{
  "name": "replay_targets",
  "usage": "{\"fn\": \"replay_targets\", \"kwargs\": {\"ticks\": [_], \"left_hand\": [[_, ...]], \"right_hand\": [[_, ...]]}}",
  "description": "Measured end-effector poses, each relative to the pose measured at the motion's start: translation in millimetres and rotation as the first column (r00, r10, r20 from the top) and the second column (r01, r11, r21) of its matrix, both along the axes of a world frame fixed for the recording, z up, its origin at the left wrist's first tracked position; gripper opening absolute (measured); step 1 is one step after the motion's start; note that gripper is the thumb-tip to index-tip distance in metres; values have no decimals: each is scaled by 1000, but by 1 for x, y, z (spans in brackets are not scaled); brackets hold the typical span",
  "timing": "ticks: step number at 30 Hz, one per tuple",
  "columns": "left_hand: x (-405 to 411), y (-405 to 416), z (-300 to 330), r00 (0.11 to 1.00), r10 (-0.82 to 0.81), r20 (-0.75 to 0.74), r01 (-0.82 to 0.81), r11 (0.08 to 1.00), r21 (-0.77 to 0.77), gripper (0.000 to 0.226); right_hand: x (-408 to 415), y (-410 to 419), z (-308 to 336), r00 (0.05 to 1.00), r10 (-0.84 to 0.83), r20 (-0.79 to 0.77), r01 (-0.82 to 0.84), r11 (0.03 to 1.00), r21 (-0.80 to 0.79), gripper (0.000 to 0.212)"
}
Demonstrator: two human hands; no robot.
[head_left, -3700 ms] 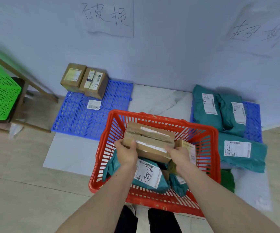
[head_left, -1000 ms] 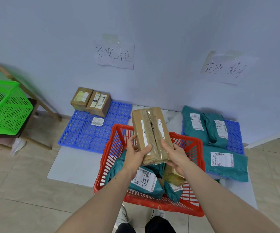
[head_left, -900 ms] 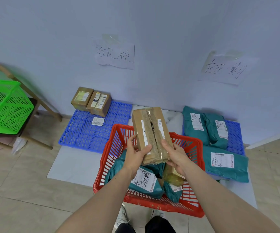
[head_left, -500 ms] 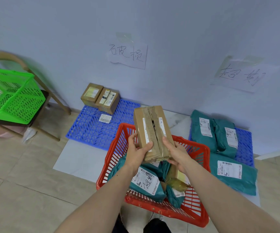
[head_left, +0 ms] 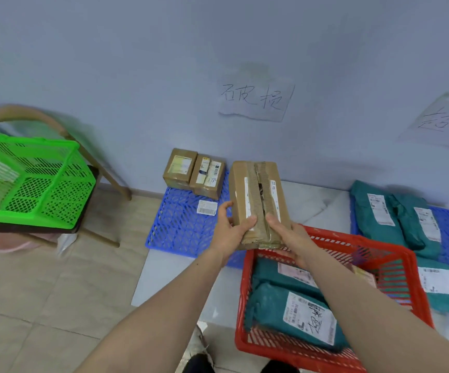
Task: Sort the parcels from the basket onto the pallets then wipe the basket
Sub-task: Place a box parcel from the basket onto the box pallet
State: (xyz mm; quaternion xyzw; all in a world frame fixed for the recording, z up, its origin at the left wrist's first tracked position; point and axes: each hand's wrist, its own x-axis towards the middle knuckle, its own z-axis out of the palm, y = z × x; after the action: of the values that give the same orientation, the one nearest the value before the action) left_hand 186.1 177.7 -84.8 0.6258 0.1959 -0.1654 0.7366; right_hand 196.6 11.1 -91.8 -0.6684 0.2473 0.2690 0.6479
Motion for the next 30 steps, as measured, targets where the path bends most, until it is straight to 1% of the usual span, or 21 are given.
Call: {"fn": "replay_targets", "kwargs": {"ticks": [2,8,10,12,15,19,22,23,24,25,27,28,30], "left_hand": [[16,20,-7,1000,-29,-8,29,999,25,63],[69,51,-37,996,-72,-49,75,995,70,68],[84,53,-46,996,-71,-47,75,993,93,62],[98,52,-56,997,-67,-30,69,991,114,49],[121,49,-75,998,-39,-56,47,987,154,35],[151,48,-105,996,-17,-87,34,980,196,29],[171,46,-127,990,-47,-130,81,959,271,28],[176,45,-135,988,-63,-143,106,944,313,24],[181,44,-144,985,-82,-154,135,917,376,23],[186,44,-153,979,-110,-171,178,868,463,28],[195,46,-168,954,-191,-233,297,721,626,48],[198,46,-174,939,-220,-265,343,651,677,56],[203,48,-186,927,-249,-281,375,555,743,66]], "right_hand": [[12,22,-3,1000,-17,-8,17,1000,-15,53],[56,59,-24,998,-43,-40,40,997,-71,44],[73,63,-35,997,-50,-56,45,995,-92,43],[91,66,-49,996,-48,-81,39,993,-112,42],[120,69,-67,992,-29,-120,7,984,-177,50],[153,66,-96,988,-20,-153,-16,973,-231,47],[167,66,-122,982,-51,-180,2,965,-261,56],[169,67,-130,978,-72,-196,18,965,-260,60],[171,68,-139,975,-97,-198,45,966,-253,58],[172,69,-146,973,-118,-199,66,966,-248,53],[174,73,-165,967,-154,-203,103,966,-239,48],[175,75,-176,962,-169,-215,116,964,-238,53],[178,79,-195,953,-195,-233,135,959,-250,67]]}}
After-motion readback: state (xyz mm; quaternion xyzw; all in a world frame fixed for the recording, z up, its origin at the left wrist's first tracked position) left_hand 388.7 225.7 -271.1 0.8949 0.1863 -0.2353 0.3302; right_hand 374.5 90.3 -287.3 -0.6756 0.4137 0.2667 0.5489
